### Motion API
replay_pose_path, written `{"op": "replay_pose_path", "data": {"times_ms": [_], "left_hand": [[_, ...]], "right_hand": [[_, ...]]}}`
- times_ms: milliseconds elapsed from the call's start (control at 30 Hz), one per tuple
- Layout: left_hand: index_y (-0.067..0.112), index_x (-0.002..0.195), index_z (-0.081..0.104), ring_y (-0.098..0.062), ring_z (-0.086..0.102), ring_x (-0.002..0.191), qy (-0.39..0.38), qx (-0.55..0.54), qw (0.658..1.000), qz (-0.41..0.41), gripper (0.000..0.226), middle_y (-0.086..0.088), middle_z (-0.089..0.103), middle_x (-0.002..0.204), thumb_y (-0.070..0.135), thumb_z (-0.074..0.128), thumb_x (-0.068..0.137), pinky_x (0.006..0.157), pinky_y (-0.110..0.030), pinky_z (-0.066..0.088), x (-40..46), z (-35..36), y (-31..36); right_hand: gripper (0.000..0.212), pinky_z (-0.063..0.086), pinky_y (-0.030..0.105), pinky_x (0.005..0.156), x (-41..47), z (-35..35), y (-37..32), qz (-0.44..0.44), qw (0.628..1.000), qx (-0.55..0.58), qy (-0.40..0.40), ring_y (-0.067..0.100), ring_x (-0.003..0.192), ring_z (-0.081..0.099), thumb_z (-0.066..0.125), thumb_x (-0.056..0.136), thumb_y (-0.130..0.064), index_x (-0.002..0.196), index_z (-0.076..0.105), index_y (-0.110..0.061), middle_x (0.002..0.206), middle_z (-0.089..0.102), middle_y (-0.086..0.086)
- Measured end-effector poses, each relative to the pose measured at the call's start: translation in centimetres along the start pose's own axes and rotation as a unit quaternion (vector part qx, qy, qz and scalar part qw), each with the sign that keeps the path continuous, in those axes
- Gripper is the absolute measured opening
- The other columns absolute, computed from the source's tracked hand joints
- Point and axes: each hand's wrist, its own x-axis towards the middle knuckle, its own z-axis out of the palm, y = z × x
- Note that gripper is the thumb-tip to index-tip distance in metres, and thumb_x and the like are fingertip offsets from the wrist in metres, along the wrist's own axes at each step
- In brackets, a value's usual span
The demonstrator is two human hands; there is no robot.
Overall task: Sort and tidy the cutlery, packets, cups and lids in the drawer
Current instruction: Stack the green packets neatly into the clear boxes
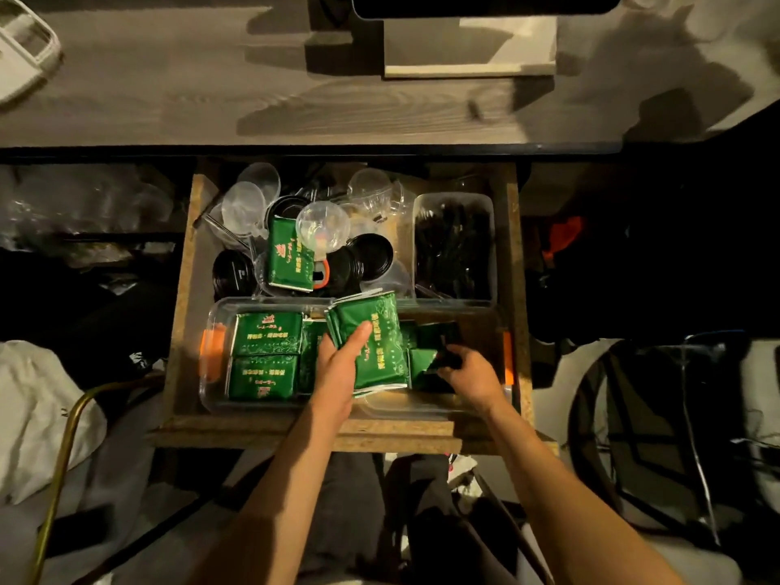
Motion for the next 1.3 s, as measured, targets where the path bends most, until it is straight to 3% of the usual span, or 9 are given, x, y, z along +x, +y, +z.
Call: {"op": "replay_pose_path", "data": {"times_ms": [233, 433, 533, 633, 833, 933, 1000, 1133, 1300], "left_hand": [[0.017, 0.142, 0.041, -0.01, 0.045, 0.109, -0.001, -0.024, 1.0, 0.002, 0.053, 0.023, 0.043, 0.094, 0.025, 0.064, 0.095, 0.09, -0.02, 0.035, 1.1, 0.2, -0.9], [0.038, 0.104, 0.048, 0.009, 0.048, 0.091, -0.022, -0.014, 1.0, -0.004, 0.019, 0.027, 0.048, 0.099, 0.031, 0.063, 0.096, 0.09, -0.025, 0.037, 1.4, 0.4, -1.6], [0.037, 0.109, 0.052, 0.007, 0.053, 0.098, -0.013, -0.012, 1.0, 0.003, 0.018, 0.023, 0.056, 0.105, 0.031, 0.063, 0.096, 0.08, -0.019, 0.041, 1.5, 0.5, -2.1], [0.028, 0.129, 0.056, -0.015, 0.057, 0.121, 0.003, -0.007, 1.0, 0.019, 0.047, 0.009, 0.062, 0.126, 0.046, 0.07, 0.088, 0.099, -0.034, 0.046, 1.3, 0.5, -2.2], [0.025, 0.153, 0.033, -0.025, 0.038, 0.142, 0.003, 0.003, 1.0, 0.014, 0.126, -0.002, 0.036, 0.158, 0.085, 0.072, 0.049, 0.117, -0.051, 0.031, -0.6, 1.1, -1.8], [0.021, 0.157, 0.022, -0.023, 0.026, 0.147, -0.002, 0.009, 1.0, -0.012, 0.095, -0.001, 0.022, 0.163, 0.059, 0.066, 0.083, 0.115, -0.042, 0.026, -1.9, 1.8, -1.7], [0.021, 0.157, 0.025, -0.02, 0.025, 0.147, -0.014, 0.014, 1.0, -0.013, 0.094, 0.0, 0.024, 0.162, 0.058, 0.064, 0.08, 0.116, -0.042, 0.025, -2.1, 2.2, -2.4], [0.021, 0.15, 0.041, -0.019, 0.04, 0.14, -0.022, -0.029, 0.999, 0.039, 0.072, -0.003, 0.043, 0.152, 0.062, 0.053, 0.091, 0.118, -0.038, 0.028, -3.9, 3.0, -2.0], [0.023, 0.148, 0.043, -0.013, 0.041, 0.136, -0.048, -0.024, 0.998, 0.036, 0.075, 0.001, 0.044, 0.151, 0.067, 0.055, 0.088, 0.112, -0.032, 0.032, -4.4, 1.3, -3.0]], "right_hand": [[0.046, 0.049, 0.034, 0.087, 3.0, 2.1, 0.7, -0.001, 0.978, -0.206, -0.029, 0.026, 0.112, 0.062, 0.061, 0.095, -0.022, 0.138, 0.046, -0.017, 0.123, 0.063, 0.009], [0.033, 0.049, 0.037, 0.091, 2.1, 0.4, -0.8, -0.003, 0.985, -0.172, -0.015, 0.031, 0.113, 0.061, 0.054, 0.099, -0.023, 0.13, 0.056, -0.011, 0.122, 0.063, 0.015], [0.031, 0.05, 0.028, 0.072, 0.4, -0.6, -1.6, -0.03, 0.99, -0.126, 0.058, 0.026, 0.092, 0.067, 0.057, 0.099, -0.029, 0.121, 0.061, -0.008, 0.098, 0.068, 0.01], [0.025, 0.039, 0.023, 0.051, -1.6, -1.5, -2.2, 0.0, 0.989, 0.06, 0.132, 0.015, 0.057, 0.054, 0.06, 0.098, -0.024, 0.107, 0.065, -0.001, 0.067, 0.056, 0.002], [0.022, 0.047, 0.042, 0.083, -5.1, -3.0, -3.4, -0.014, 0.903, 0.394, 0.171, 0.03, 0.092, 0.06, 0.062, 0.092, -0.029, 0.094, 0.065, -0.008, 0.084, 0.063, 0.01], [0.024, 0.051, 0.042, 0.079, -6.2, -2.5, -4.5, -0.061, 0.905, 0.4, 0.128, 0.02, 0.086, 0.063, 0.061, 0.092, -0.031, 0.096, 0.065, -0.008, 0.09, 0.068, 0.004], [0.01, 0.051, 0.026, 0.074, -6.7, -1.6, -5.2, -0.091, 0.92, 0.366, 0.105, 0.012, 0.089, 0.067, 0.057, 0.097, -0.021, 0.099, 0.066, -0.017, 0.096, 0.071, 0.0], [0.008, 0.054, 0.033, 0.085, -7.4, -0.2, -6.1, -0.098, 0.939, 0.319, 0.083, 0.015, 0.097, 0.067, 0.06, 0.096, -0.023, 0.103, 0.063, -0.025, 0.103, 0.071, -0.001], [0.046, 0.044, 0.04, 0.105, -7.9, 2.1, -7.9, -0.089, 0.963, 0.253, 0.005, 0.016, 0.12, 0.056, 0.049, 0.099, -0.035, 0.144, 0.042, -0.027, 0.129, 0.057, -0.008]]}}
